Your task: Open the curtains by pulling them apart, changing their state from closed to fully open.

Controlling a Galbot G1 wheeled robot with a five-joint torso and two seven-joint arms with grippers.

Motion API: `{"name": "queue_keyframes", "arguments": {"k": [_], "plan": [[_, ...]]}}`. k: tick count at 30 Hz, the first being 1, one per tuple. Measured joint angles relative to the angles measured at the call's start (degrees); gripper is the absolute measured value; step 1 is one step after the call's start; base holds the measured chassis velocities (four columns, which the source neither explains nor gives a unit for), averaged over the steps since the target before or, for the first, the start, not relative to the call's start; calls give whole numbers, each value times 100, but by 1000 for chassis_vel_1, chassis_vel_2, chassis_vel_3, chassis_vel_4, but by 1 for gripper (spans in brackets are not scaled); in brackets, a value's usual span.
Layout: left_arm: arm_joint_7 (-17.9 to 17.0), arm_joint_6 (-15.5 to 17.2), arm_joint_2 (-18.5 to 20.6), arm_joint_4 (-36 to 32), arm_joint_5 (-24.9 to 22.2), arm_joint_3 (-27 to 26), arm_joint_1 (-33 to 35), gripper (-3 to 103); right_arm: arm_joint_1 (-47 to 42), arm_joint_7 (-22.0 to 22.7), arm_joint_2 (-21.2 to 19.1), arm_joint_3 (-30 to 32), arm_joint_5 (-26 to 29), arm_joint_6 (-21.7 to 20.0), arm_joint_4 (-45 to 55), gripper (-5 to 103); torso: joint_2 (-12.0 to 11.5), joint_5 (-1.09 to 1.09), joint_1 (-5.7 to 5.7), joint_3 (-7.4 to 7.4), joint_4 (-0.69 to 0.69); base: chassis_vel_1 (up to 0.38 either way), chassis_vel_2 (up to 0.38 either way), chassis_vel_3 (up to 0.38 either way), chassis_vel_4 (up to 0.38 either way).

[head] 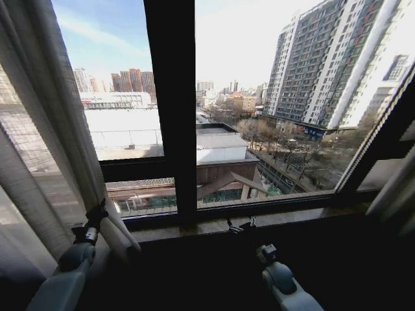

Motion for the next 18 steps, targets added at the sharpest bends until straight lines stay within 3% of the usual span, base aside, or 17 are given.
{"name": "queue_keyframes", "arguments": {"k": [6,18], "plan": [[-5,-14,-16,19,12,-2,-1,0,0,0,0,0,0,0,0,100,0,0,0,0,1,403,279,-430,-274],[-13,-44,-13,33,18,-21,23,0,-1,0,0,-1,0,0,1,100,2,-1,-4,-2,2,519,218,-514,-200]]}}
